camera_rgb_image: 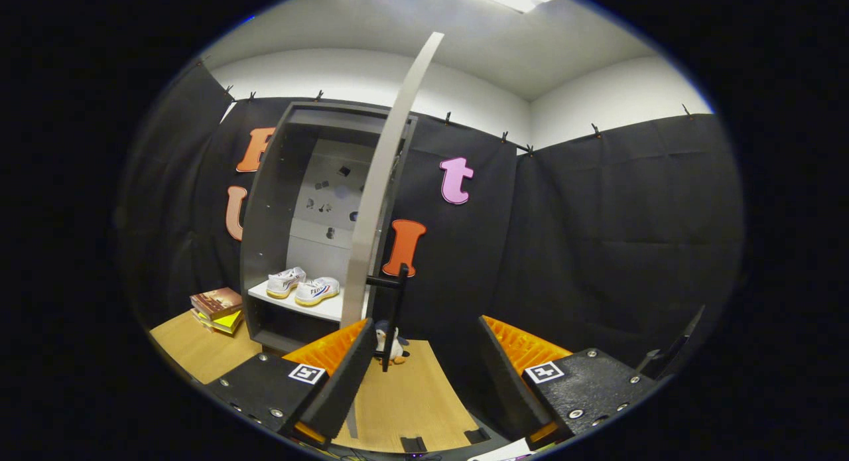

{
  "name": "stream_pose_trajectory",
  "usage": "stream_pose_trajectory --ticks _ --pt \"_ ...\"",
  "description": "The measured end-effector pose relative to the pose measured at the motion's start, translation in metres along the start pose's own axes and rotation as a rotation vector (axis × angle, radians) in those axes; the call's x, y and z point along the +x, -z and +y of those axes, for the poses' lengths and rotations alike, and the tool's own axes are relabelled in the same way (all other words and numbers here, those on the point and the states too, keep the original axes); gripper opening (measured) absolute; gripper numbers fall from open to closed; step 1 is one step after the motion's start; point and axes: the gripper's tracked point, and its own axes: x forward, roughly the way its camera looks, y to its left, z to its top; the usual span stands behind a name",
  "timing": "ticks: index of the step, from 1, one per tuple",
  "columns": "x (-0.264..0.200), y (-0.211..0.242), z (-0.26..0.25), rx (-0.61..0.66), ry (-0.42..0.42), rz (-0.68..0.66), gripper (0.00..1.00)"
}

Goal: Open the shoe cabinet door, grab the shoes and put them into the shoe cabinet, then close the shoe cabinet door.

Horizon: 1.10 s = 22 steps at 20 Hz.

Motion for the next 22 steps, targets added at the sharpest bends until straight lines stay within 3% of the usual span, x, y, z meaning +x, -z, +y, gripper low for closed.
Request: stream_pose_trajectory --ticks 2,8,14,17,22 --pt "0.013 0.015 -0.010 -0.010 -0.011 0.041 0.94" --pt "0.032 0.018 0.004 -0.032 -0.161 0.007 0.94" --pt "0.033 0.005 0.021 0.017 -0.236 -0.045 0.81" --pt "0.033 0.001 0.037 -0.021 -0.265 -0.050 0.72" --pt "0.021 -0.008 0.077 0.013 -0.347 -0.040 0.71"
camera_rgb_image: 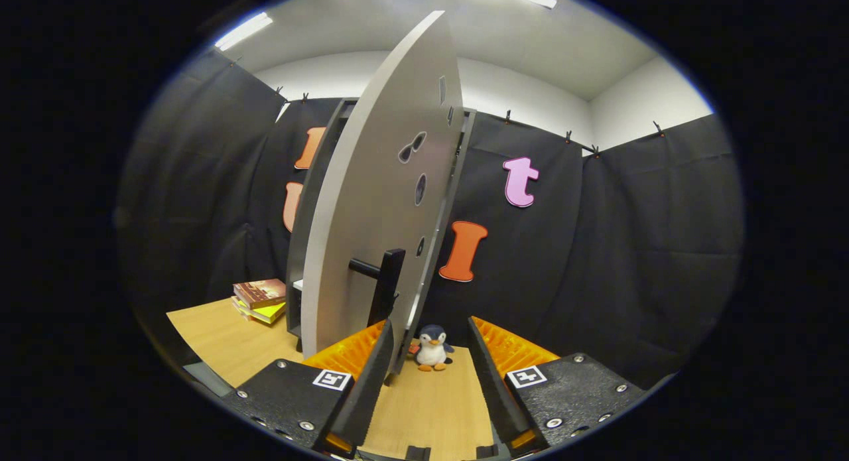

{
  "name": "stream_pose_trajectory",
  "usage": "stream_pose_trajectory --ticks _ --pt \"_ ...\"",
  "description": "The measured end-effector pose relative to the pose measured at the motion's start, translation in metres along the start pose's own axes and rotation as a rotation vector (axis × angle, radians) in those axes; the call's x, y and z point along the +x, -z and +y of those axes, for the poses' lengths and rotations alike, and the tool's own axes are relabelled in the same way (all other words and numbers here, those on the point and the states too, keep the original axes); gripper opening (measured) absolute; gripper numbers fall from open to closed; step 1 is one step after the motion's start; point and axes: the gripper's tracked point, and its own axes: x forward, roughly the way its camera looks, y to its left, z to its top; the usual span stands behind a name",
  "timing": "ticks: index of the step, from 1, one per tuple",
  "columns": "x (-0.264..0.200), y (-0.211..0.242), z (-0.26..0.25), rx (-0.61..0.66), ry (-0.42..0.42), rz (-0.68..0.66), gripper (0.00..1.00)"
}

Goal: Open the shoe cabinet door, grab the shoes and put them into the shoe cabinet, then close the shoe cabinet door.

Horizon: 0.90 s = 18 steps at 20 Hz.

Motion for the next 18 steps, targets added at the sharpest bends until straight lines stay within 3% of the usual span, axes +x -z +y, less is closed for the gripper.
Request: stream_pose_trajectory --ticks 8,15,18 --pt "0.028 -0.013 0.075 0.109 -0.188 -0.026 0.73" --pt "0.077 -0.026 0.148 0.214 -0.332 -0.031 0.91" --pt "0.109 -0.031 0.181 0.216 -0.364 -0.025 0.93"
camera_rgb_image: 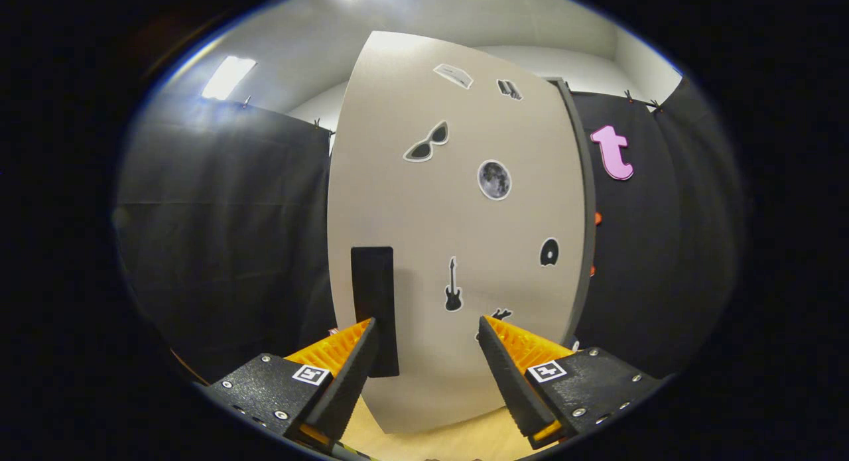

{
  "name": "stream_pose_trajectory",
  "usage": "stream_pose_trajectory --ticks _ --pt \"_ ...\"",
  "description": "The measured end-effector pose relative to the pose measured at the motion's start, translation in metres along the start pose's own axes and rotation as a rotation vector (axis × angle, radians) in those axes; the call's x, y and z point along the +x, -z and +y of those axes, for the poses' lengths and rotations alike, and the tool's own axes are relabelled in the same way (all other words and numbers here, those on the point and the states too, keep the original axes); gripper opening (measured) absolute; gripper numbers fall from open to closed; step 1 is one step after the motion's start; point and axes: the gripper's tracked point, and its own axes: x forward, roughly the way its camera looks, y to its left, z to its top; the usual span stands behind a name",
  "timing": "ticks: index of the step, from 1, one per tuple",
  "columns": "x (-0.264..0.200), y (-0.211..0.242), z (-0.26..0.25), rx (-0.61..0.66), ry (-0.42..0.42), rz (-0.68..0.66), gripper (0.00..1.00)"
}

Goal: Open the shoe cabinet door, grab the shoes and put them into the shoe cabinet, then close the shoe cabinet door.

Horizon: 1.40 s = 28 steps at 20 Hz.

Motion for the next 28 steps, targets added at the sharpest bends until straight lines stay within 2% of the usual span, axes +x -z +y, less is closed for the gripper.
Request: stream_pose_trajectory --ticks 7,12,19,22,28 --pt "0.090 -0.001 0.020 0.049 0.027 0.008 0.93" --pt "0.134 -0.004 0.021 0.086 0.080 0.017 0.93" --pt "0.135 -0.009 0.022 -0.005 0.209 0.019 0.93" --pt "0.128 -0.030 0.029 -0.010 0.202 -0.025 0.93" --pt "0.070 -0.085 0.034 -0.039 0.239 -0.121 0.93"
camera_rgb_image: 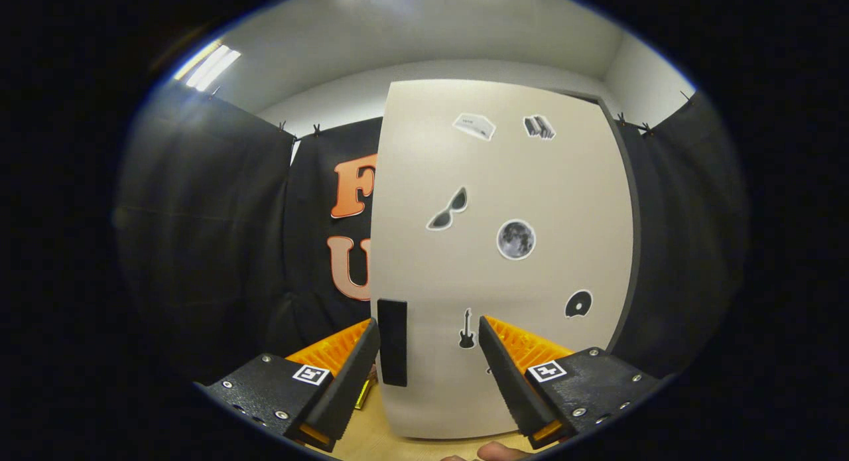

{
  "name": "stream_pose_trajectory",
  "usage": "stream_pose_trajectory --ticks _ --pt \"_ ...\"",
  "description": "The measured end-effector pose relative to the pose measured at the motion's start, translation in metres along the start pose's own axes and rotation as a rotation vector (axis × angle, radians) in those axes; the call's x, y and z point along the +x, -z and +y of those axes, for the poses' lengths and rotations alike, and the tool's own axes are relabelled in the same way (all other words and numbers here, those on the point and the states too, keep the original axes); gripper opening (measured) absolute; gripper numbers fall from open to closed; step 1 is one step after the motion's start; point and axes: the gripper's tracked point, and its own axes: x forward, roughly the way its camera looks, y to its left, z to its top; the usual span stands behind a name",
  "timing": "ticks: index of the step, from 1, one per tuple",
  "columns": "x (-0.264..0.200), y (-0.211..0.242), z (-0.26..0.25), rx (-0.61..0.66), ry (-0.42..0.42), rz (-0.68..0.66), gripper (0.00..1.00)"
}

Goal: Open the shoe cabinet door, grab the shoes and put them into the shoe cabinet, then close the shoe cabinet door.

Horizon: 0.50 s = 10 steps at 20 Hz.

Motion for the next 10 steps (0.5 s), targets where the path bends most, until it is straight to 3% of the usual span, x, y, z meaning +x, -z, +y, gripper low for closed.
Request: stream_pose_trajectory --ticks 5,10 --pt "-0.043 -0.048 -0.009 -0.004 0.028 -0.067 0.93" --pt "-0.073 -0.098 -0.033 -0.018 0.112 -0.155 0.94"
